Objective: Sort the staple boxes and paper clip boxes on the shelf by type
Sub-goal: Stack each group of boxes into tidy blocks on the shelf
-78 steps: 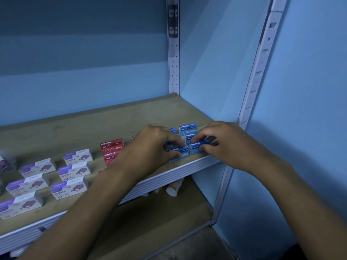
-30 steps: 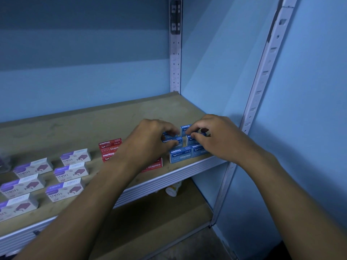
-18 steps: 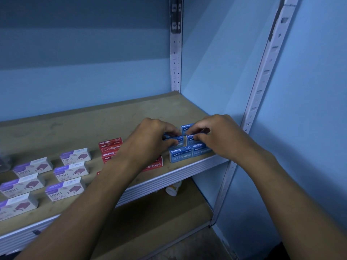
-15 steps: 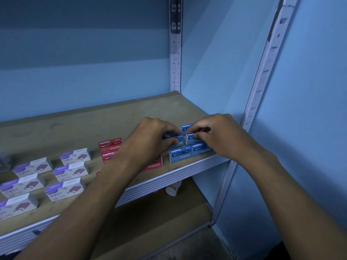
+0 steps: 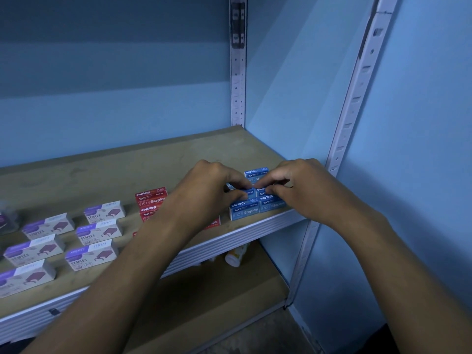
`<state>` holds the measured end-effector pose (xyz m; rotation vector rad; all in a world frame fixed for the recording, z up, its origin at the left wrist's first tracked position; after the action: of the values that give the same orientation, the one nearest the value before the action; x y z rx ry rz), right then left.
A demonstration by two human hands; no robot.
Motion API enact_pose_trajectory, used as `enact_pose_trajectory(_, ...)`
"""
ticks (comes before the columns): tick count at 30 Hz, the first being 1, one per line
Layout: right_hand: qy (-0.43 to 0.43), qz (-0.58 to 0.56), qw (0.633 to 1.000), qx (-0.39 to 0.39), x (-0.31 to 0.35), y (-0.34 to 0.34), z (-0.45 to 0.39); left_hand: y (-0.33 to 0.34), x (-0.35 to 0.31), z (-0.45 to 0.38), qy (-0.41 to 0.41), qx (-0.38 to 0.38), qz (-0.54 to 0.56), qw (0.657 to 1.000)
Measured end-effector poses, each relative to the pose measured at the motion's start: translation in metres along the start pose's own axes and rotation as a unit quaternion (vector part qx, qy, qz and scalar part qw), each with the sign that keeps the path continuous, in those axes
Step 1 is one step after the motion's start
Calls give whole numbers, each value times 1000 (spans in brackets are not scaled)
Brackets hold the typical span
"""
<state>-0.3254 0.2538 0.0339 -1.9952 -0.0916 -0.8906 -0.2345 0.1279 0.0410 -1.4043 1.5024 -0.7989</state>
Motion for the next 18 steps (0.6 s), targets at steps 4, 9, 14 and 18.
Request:
enact_pose_trajectory(4, 13, -4, 1000, 2, -4, 2, 0, 0, -1, 2, 2, 5, -5, 1000)
enact_pose_trajectory(9, 26, -8, 999, 24, -5, 4, 1, 5, 0, 3, -6, 26, 1, 1000)
enact_pose_trajectory(14, 47, -39, 996, 68, -6, 1, 9, 2, -3, 6, -12, 23, 14, 1000)
enact_pose_trajectory(18, 54, -37, 995, 79, -6, 2, 10, 4, -4, 6, -20, 35, -9, 999)
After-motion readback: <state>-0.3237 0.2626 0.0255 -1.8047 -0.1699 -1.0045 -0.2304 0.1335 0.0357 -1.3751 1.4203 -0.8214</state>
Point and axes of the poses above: each hand's wrist, its own z-axis away from the middle knuckle, its own y-axis out of the palm, x = y × z, the point moved 8 cm from there along -z, towards the middle knuckle, and after that the axes turned 15 degrees about -z, right-handed, at the moved point
